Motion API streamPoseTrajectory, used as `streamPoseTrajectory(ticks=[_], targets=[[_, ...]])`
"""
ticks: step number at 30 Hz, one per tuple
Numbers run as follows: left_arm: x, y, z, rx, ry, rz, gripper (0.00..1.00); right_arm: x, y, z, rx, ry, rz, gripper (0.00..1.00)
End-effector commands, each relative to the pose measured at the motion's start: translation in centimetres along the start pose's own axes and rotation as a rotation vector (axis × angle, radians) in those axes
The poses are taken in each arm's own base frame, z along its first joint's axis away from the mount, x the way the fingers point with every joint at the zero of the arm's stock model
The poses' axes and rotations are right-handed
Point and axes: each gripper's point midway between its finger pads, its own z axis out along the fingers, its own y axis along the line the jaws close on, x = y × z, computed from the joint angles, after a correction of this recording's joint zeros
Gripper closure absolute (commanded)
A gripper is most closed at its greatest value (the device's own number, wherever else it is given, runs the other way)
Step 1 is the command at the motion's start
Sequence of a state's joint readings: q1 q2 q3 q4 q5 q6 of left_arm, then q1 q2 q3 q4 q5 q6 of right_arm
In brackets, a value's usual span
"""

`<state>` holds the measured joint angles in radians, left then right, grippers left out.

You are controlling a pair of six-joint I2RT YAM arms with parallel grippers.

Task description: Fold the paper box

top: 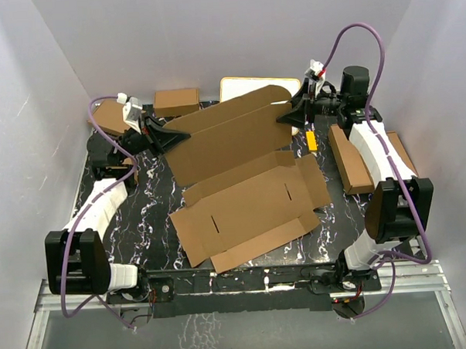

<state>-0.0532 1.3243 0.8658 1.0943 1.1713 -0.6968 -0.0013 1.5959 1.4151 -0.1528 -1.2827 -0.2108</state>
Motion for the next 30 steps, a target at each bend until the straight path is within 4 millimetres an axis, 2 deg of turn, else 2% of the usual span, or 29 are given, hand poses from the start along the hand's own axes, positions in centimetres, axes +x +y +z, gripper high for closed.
streamPoseTrajectory(ticks=[1,3,4,6,10,12,15,18,23,25,28,29,30], targets=[[-2.5,-1.0,0.2,0.046,-0.02,0.121,1.0,-2.8,0.2,-0.1,-0.056,-0.043,-0.131,0.68],[-2.3,-1.0,0.2,0.05,-0.011,0.117,1.0,-2.9,0.6,-0.1,-0.082,-0.048,-0.141,0.87],[-2.2,-1.0,0.2,0.053,-0.005,0.112,1.0,-2.9,0.7,-0.1,-0.092,-0.05,-0.145,0.91],[-1.8,-1.0,0.1,0.06,0.019,0.099,1.0,-3.2,1.1,-0.2,-0.112,-0.055,-0.159,0.92],[-0.5,-0.9,-0.4,0.026,0.087,0.062,0.69,-3.7,1.7,-0.3,-0.128,-0.062,-0.182,0.92],[0.1,-0.6,-0.7,-0.01,0.122,0.068,0.58,-3.8,1.7,-0.4,-0.135,-0.064,-0.188,0.92],[0.5,-0.4,-1.1,-0.029,0.167,0.079,0.55,-3.8,1.7,-0.4,-0.139,-0.065,-0.188,0.92],[0.8,-0.2,-1.1,-0.033,0.182,0.057,0.6,-3.7,1.6,-0.4,-0.142,-0.065,-0.186,0.92],[0.3,0.2,-0.8,-0.037,0.183,0.052,0.81,-3.7,1.6,-0.4,-0.14,-0.064,-0.185,0.92],[0.1,0.3,-0.8,-0.035,0.182,0.055,0.97,-3.7,1.5,-0.4,-0.136,-0.063,-0.185,0.92],[-0.1,0.5,-0.8,-0.057,0.176,0.057,1.0,-3.7,1.0,-0.3,-0.113,-0.059,-0.172,0.91],[-0.2,0.7,-0.8,-0.078,0.171,0.062,1.0,-3.7,0.7,-0.3,-0.092,-0.055,-0.162,0.81],[-0.2,0.9,-0.9,-0.106,0.165,0.071,1.0,-3.8,0.1,-0.4,-0.061,-0.049,-0.151,0.66]])
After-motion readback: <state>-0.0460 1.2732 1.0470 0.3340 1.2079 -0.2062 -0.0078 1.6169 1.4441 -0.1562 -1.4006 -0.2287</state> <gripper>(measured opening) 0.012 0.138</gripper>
